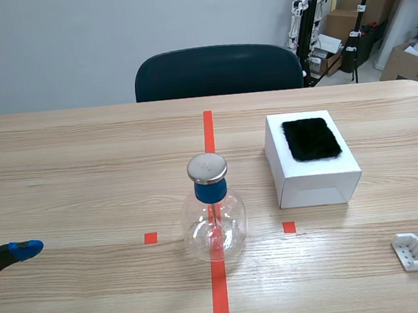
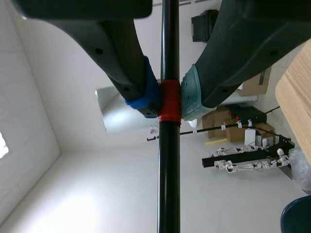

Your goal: Do the electroscope experiment. move the rod toward and away from the electroscope

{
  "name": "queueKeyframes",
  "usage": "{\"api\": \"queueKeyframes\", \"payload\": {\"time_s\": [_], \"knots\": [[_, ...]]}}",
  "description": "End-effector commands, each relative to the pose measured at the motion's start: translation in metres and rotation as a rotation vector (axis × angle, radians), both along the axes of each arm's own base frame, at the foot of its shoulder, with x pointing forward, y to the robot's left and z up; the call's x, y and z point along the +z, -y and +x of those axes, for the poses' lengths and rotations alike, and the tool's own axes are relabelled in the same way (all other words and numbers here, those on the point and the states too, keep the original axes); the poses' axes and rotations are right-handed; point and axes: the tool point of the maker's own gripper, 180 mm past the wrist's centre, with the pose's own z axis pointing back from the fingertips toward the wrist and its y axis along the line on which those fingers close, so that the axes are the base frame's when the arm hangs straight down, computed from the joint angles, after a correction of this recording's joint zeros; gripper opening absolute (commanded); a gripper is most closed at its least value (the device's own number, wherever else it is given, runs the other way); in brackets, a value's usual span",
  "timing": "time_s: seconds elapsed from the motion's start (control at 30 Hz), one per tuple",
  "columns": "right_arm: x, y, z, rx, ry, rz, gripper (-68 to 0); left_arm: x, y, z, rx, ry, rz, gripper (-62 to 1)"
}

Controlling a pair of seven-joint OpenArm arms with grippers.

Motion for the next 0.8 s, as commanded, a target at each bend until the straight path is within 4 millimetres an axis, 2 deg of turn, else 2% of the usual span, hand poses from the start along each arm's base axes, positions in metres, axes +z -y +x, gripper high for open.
{"api": "queueKeyframes", "payload": {"time_s": [0.0, 0.33, 0.53, 0.77], "knots": [[0.007, -0.008, 0.004, 0.031, 0.026, -0.032, -62.2, 0.015, -0.003, 0.003, 0.001, 0.052, -0.037, 1.4], [-0.007, -0.066, 0.025, 0.174, 0.037, -0.224, -62.2, 0.015, -0.003, 0.003, 0.001, 0.052, -0.037, 1.4], [-0.008, -0.102, 0.037, 0.254, 0.082, -0.325, -62.2, 0.015, -0.003, 0.003, 0.001, 0.052, -0.037, 1.4], [-0.023, -0.131, 0.035, 0.342, 0.092, -0.459, -62.2, 0.015, -0.003, 0.003, 0.001, 0.052, -0.037, 1.4]]}}
